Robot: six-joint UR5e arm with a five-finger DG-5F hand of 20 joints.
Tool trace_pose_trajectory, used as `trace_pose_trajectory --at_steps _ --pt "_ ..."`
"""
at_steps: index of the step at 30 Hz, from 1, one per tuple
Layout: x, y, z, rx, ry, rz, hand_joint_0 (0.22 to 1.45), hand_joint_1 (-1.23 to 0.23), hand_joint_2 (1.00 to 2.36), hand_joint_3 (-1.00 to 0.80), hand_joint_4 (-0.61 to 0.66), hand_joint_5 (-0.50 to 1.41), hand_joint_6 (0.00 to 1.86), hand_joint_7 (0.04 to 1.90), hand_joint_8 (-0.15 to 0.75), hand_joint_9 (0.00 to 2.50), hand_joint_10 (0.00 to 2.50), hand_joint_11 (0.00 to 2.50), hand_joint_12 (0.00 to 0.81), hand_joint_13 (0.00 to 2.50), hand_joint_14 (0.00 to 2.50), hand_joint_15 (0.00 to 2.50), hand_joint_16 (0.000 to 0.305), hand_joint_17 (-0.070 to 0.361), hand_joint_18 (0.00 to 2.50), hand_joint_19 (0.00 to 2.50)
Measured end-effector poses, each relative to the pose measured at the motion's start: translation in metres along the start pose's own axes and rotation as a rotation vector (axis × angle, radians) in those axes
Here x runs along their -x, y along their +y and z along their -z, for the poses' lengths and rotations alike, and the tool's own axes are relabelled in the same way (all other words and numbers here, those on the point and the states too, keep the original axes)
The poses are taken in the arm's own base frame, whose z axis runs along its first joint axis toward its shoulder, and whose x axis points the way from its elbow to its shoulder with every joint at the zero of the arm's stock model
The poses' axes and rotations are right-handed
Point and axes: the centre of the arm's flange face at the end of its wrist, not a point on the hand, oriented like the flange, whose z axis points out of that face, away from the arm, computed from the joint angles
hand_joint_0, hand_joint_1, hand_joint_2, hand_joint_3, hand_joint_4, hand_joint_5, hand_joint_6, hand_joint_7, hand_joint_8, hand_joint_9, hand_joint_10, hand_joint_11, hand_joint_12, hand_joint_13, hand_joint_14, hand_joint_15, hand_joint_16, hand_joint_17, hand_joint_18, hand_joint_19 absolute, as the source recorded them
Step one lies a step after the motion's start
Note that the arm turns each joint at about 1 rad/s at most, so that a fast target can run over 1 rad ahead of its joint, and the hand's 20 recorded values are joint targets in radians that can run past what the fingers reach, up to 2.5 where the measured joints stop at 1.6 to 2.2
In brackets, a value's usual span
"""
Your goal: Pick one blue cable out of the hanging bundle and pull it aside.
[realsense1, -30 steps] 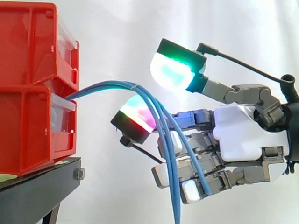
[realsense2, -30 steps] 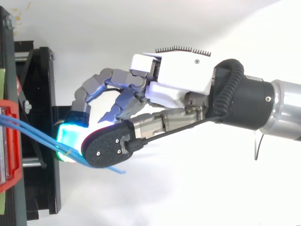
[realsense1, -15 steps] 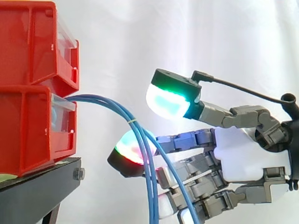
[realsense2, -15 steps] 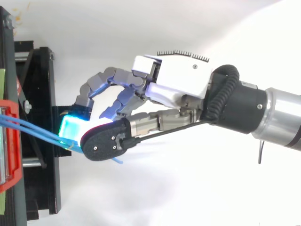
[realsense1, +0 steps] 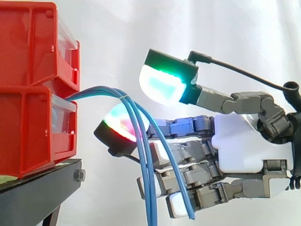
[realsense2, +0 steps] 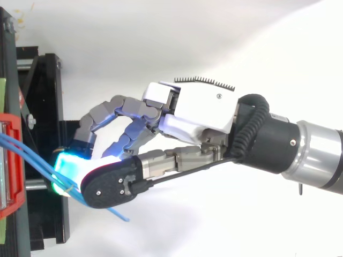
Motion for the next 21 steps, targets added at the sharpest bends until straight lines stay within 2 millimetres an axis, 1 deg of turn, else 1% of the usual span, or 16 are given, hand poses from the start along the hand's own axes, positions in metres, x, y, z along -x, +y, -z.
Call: trace_pose_trajectory --at_steps 4,9,11,12,13,14,17,18,20,21 --pt "-0.0005 0.0002 0.0003 -0.001 0.001 -0.002 0.61 -0.71 1.02 -0.28 -0.03 -0.22 0.93 0.74 0.275 1.08 0.02 0.86 0.353 0.97 0.02 0.64 0.05 0.112 0.87 0.7" --pt "-0.0002 -0.0001 0.0011 -0.008 0.001 0.001 0.63 -0.75 1.02 -0.26 -0.08 -0.22 0.93 0.74 0.272 1.09 0.02 0.87 0.347 0.97 0.02 0.63 0.049 0.109 0.89 0.69" --pt "0.0001 -0.0004 0.0014 -0.011 0.001 0.002 0.64 -0.75 1.02 -0.26 -0.07 -0.22 0.94 0.74 0.268 1.09 0.02 0.88 0.347 0.97 0.02 0.64 0.049 0.109 0.89 0.7" --pt "0.0002 -0.0004 0.0015 -0.012 0.001 0.003 0.62 -0.74 1.02 -0.27 -0.03 -0.22 0.94 0.72 0.266 1.09 0.02 0.88 0.348 0.97 0.02 0.64 0.049 0.11 0.89 0.7" --pt "0.0002 -0.0005 0.0015 -0.013 0.001 0.003 0.62 -0.74 1.02 -0.29 -0.02 -0.22 0.94 0.71 0.266 1.08 0.02 0.88 0.348 0.97 0.02 0.65 0.049 0.11 0.88 0.71" --pt "0.0001 -0.0006 0.0016 -0.013 0.002 0.003 0.59 -0.72 1.01 -0.32 -0.01 -0.22 0.94 0.69 0.272 1.08 0.02 0.88 0.35 0.97 0.02 0.65 0.049 0.11 0.88 0.71" --pt "0.0001 -0.0006 0.0017 -0.014 0.002 0.004 0.53 -0.67 1.0 -0.45 0.02 -0.21 0.92 0.69 0.289 1.09 0.02 0.88 0.37 0.97 0.02 0.65 0.052 0.118 0.88 0.73" --pt "0.0001 -0.0007 0.0017 -0.014 0.002 0.004 0.5 -0.62 1.0 -0.5 0.04 -0.21 0.92 0.7 0.306 1.1 0.02 0.88 0.381 0.98 0.02 0.65 0.055 0.124 0.9 0.73" --pt "0.0005 -0.0009 0.0018 -0.015 0.002 0.004 0.49 -0.59 1.0 -0.5 0.04 -0.2 0.91 0.71 0.314 1.11 0.02 0.88 0.39 0.98 0.02 0.65 0.057 0.127 0.9 0.73" --pt "0.0006 -0.0008 0.0018 -0.015 0.002 0.004 0.46 -0.54 1.0 -0.5 0.06 -0.2 0.91 0.7 0.331 1.12 0.02 0.88 0.407 0.99 0.02 0.65 0.06 0.134 0.92 0.72"
